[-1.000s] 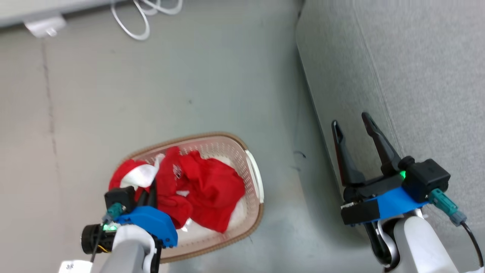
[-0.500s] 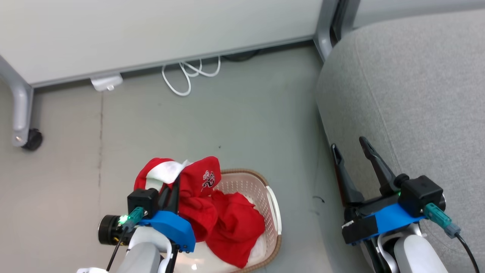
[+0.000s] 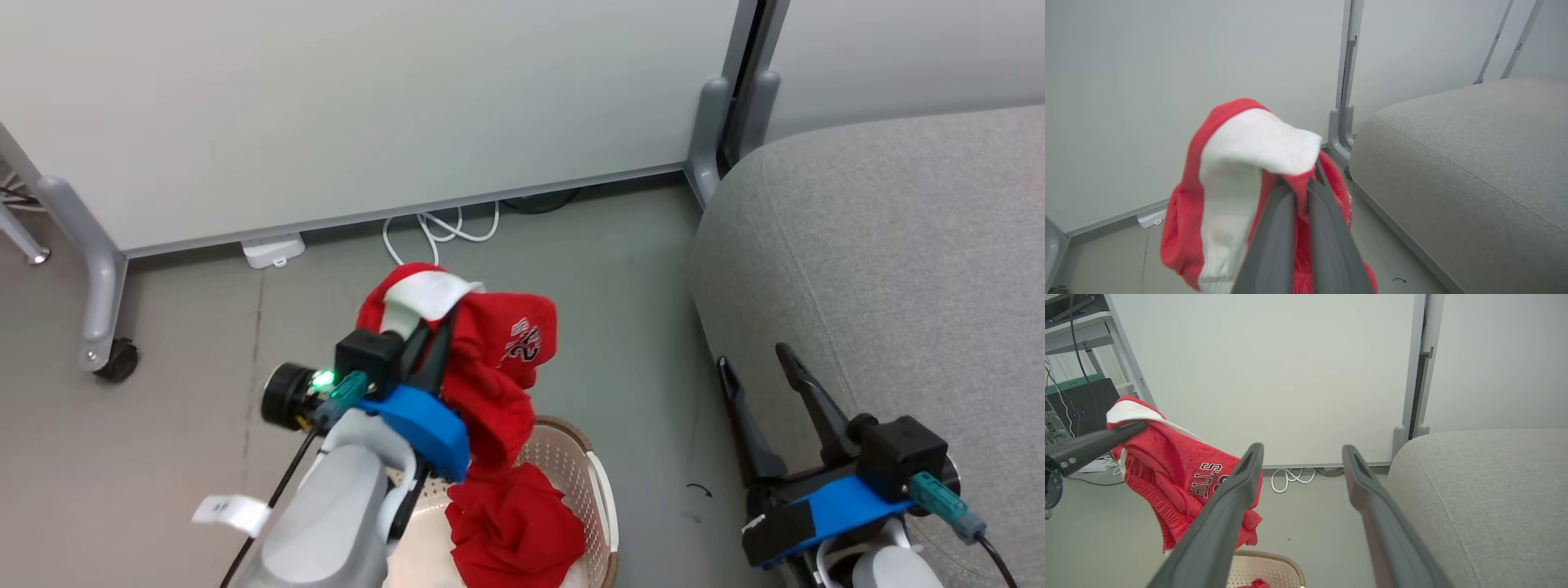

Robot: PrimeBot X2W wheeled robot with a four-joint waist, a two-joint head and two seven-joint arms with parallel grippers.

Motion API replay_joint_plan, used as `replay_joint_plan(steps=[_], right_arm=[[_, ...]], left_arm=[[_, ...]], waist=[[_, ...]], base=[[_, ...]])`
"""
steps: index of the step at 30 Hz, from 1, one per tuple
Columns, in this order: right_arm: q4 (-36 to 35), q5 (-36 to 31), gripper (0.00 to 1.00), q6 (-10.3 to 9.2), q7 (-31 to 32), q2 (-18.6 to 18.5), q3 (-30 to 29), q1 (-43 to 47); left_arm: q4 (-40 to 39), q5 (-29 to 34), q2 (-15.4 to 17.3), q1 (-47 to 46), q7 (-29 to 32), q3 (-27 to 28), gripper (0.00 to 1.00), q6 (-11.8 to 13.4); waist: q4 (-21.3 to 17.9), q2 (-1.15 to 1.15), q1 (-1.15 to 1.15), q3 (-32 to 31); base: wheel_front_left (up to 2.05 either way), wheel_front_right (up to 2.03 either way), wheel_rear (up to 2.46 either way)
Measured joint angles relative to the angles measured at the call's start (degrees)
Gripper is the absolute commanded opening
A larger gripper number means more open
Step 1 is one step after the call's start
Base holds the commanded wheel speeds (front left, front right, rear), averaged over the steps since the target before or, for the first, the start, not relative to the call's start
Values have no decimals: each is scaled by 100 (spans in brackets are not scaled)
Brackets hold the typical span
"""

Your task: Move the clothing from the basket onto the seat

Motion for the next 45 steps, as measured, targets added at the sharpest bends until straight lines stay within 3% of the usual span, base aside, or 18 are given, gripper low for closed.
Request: replay_joint_plan(steps=[10, 21, 29, 35, 45], right_arm=[[-14, 52, 100, 0, 66, 0, 205, 109], [-16, 51, 100, 0, 136, 0, 304, 110], [-35, 35, 100, 0, 194, 0, 379, 109], [138, 14, 100, 0, 436, 1, 809, -237], [1259, -56, 100, 0, 909, 1, 1204, -1294]], left_arm=[[-467, -854, -8, -716, 302, -1327, 0, -24], [-728, -1841, -10, -1363, 277, -2481, 0, 439], [-583, -2274, -11, -1609, 141, -2920, 0, 612], [-434, -2512, -8, -1741, 45, -3104, 0, 668], [-331, -2794, -8, -1884, -38, -3428, 0, 710]], waist=[[-32, 0, 0, -138], [-81, 0, 1, -164], [-75, 0, 1, -193], [-59, 0, 1, -154], [41, 0, 2, -107]], base=[[0, 0, 0], [0, 0, 0], [0, 0, 0], [0, 0, 0], [0, 0, 0]])
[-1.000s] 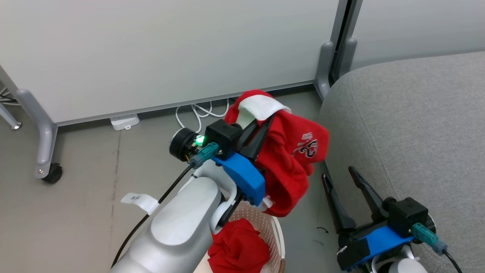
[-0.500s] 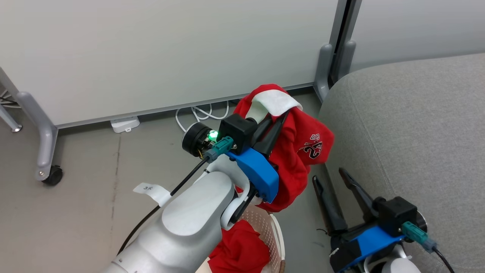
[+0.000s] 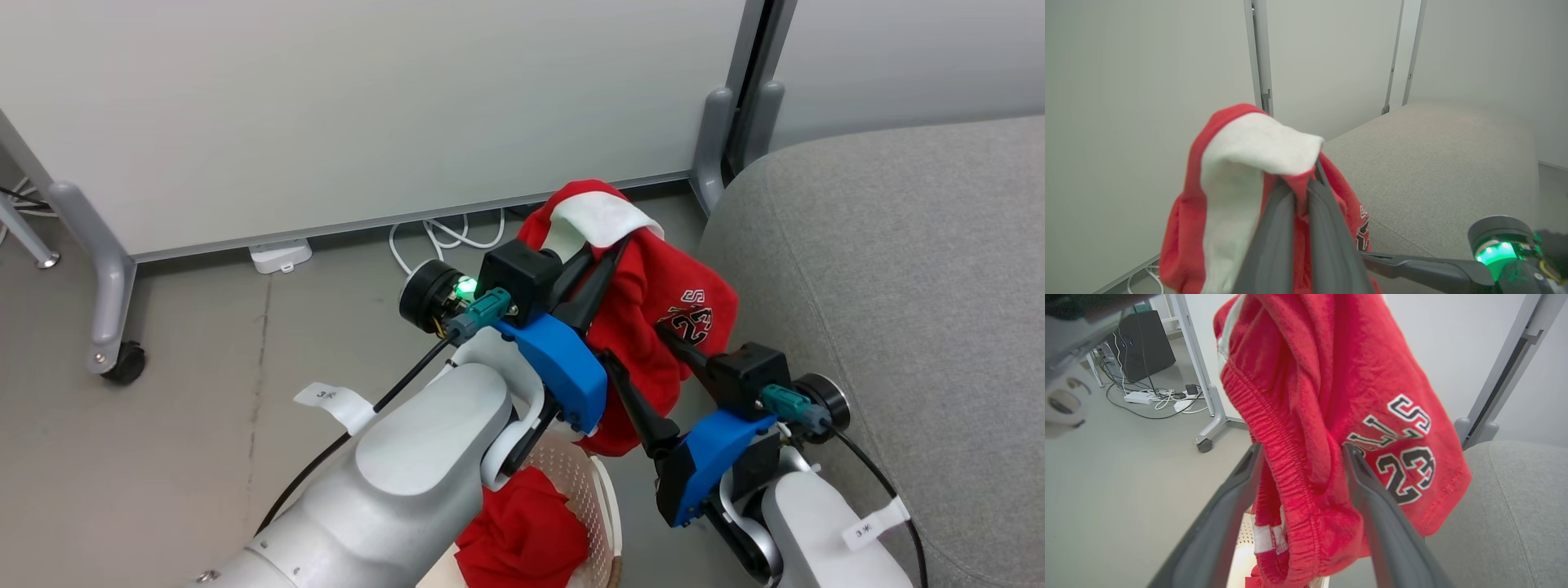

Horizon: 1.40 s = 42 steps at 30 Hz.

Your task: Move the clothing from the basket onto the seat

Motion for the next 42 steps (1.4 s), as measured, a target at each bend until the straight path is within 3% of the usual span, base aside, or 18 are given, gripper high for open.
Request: replay_joint_plan(steps=[9, 16, 17, 18, 42], right_arm=[[1084, 147, 100, 0, 160, 0, 448, -801], [1739, 687, 100, 0, 29, 0, 936, -1263], [1824, 778, 40, 0, 25, 0, 1006, -1314], [1879, 847, 0, 0, -25, 0, 1061, -1349], [2761, 1564, 0, 0, -598, -1, 1633, -1656]], left_arm=[[-2, -224, -1, -118, -44, -253, 0, 41], [-13, -382, 0, -167, -53, -368, 0, 65], [-14, -410, -1, -178, -53, -376, 0, 67], [-13, -423, -1, -182, -55, -385, 0, 70], [131, -565, -1, -181, -68, -472, 0, 121]], waist=[[100, 0, 0, 19], [121, 0, 0, -23], [121, 0, 0, -34], [121, 0, 0, -48], [16, 0, -1, -214]], base=[[0, 0, 0], [0, 0, 0], [0, 0, 0], [0, 0, 0], [0, 0, 0]])
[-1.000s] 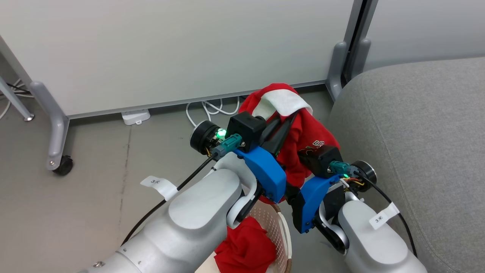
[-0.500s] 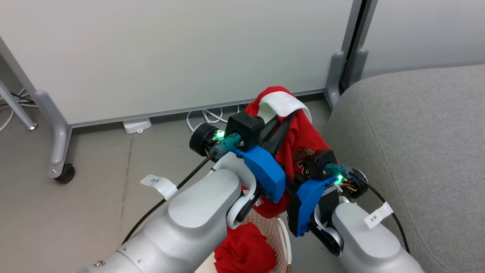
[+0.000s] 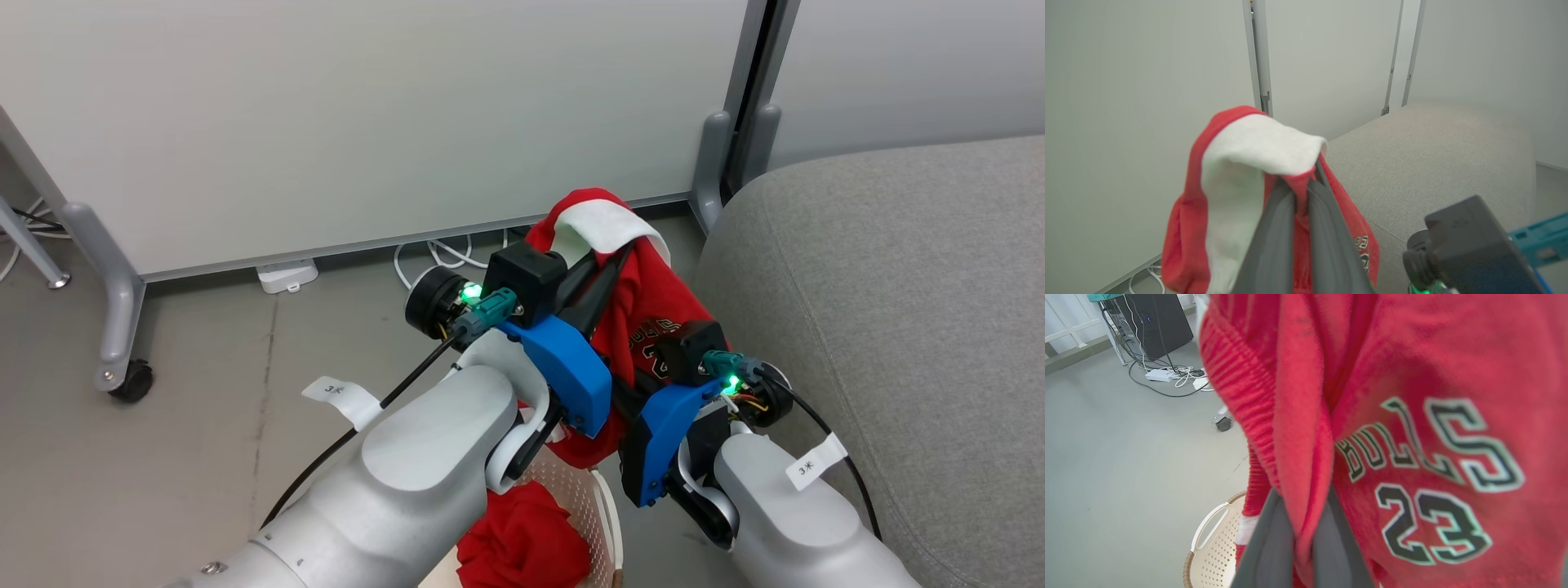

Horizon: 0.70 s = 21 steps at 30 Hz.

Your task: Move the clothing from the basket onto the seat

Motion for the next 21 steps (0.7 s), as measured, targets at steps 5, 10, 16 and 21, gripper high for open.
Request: replay_joint_plan(steps=[5, 10, 16, 21], right_arm=[[77, 66, 0, 0, -29, 0, 67, -34], [148, 140, 0, 0, -53, 0, 131, -64], [243, 190, 0, 0, -107, 0, 192, -97], [323, 199, 0, 0, -157, 0, 205, -149]], left_arm=[[32, -1, 0, 0, 0, -12, 0, -1], [63, -1, 0, 0, 0, -18, 83, -8], [66, 27, 0, 19, -1, 19, 100, -32], [66, 83, -1, 94, -1, 86, 100, -73]], waist=[[6, 0, 0, 5], [18, 0, 0, -9], [18, 0, 0, -28], [21, 0, 0, -26]], base=[[0, 0, 0], [0, 0, 0], [0, 0, 0], [0, 0, 0]])
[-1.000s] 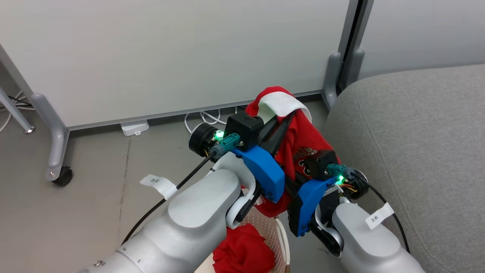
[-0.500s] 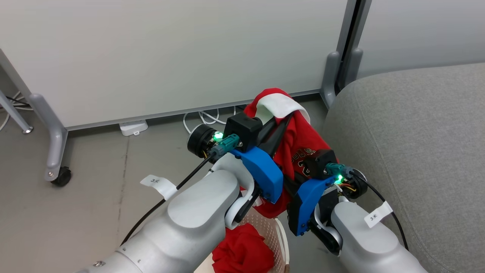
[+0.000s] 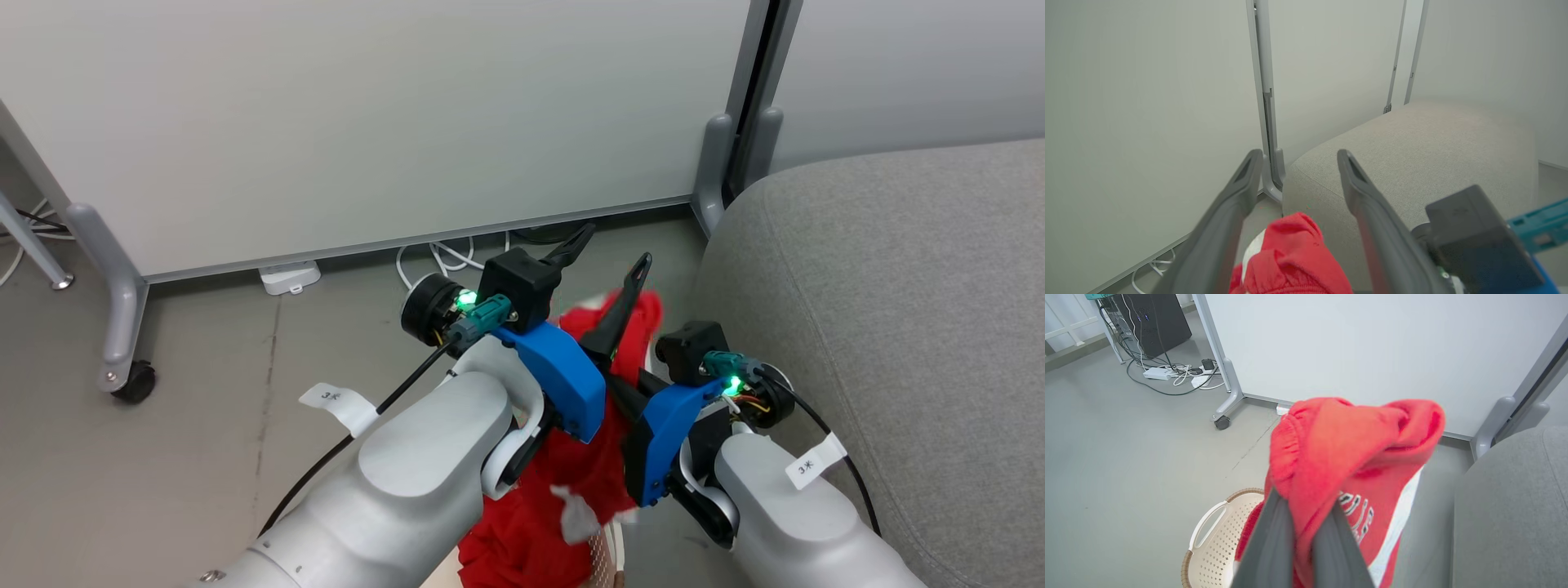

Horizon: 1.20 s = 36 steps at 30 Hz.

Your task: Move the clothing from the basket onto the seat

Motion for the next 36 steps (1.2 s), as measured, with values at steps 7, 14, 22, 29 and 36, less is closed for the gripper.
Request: replay_joint_plan(steps=[7, 14, 22, 29, 36], right_arm=[[76, 53, 0, 0, -48, 0, 22, -27], [51, 115, 0, 0, -114, 0, -1, -133], [-51, 104, 0, 0, -200, 0, -81, -208], [-250, 99, 0, 0, -186, 0, -98, -194], [-421, 27, 0, 0, -156, -20, -177, -120]], left_arm=[[-68, 264, 59, 235, -1, 360, 100, 3], [-922, 1018, 534, 1090, -8, 1263, 100, -188], [-1905, 1857, 864, 2526, -8, 2577, 100, -427], [-2358, 2412, 949, 3776, -8, 3571, 100, -619], [-2650, 2724, 771, 4504, -7, 4385, 100, -740]], waist=[[1, 0, 0, 26], [-38, 0, 0, 116], [-129, 0, 0, 176], [-324, 0, 0, 153], [-591, 0, 0, 147]], base=[[0, 0, 0], [0, 0, 0], [0, 0, 0], [0, 0, 0], [0, 0, 0]])
